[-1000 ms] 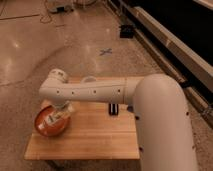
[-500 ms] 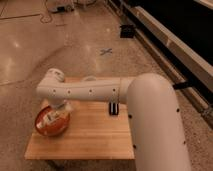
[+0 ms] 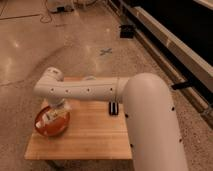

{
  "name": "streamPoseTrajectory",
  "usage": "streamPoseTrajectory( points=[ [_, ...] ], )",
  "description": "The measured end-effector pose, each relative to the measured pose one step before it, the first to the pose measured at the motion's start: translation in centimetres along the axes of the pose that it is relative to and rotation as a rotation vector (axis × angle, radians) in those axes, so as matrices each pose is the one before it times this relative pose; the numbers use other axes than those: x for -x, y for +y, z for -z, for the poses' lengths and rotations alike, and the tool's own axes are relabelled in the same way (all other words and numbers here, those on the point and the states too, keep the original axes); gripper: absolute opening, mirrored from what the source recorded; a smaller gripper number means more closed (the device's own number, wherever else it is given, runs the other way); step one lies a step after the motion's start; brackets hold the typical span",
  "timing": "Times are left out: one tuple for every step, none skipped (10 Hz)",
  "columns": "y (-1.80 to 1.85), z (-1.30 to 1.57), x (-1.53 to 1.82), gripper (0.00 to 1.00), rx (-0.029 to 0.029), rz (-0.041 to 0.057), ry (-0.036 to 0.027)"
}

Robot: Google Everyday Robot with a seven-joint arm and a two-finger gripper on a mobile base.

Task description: Place the bottle in the ceramic bowl

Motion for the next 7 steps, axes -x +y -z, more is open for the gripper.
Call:
streamPoseTrajectory(
  points=[
    [-0.419, -0.408, 0.573, 0.72, 0.00713, 0.00785, -0.01199],
    [-0.186, -0.272, 0.34, 0.77, 0.00461, 0.00633, -0.01052],
    [-0.009, -0.239, -0.144, 0.8, 0.00333, 0.00422, -0.01092],
    [-0.01, -0.126, -0.013, 0.8, 0.0, 0.00294, -0.00546],
    [-0.042, 0.012, 0.009, 0.8, -0.0016, 0.00267, -0.00086],
    [-0.019, 0.076, -0.015, 0.8, -0.0015, 0.00081, 0.00082],
    [-0.098, 0.205, -0.176, 0.8, -0.00337, -0.00315, 0.00187]
  ],
)
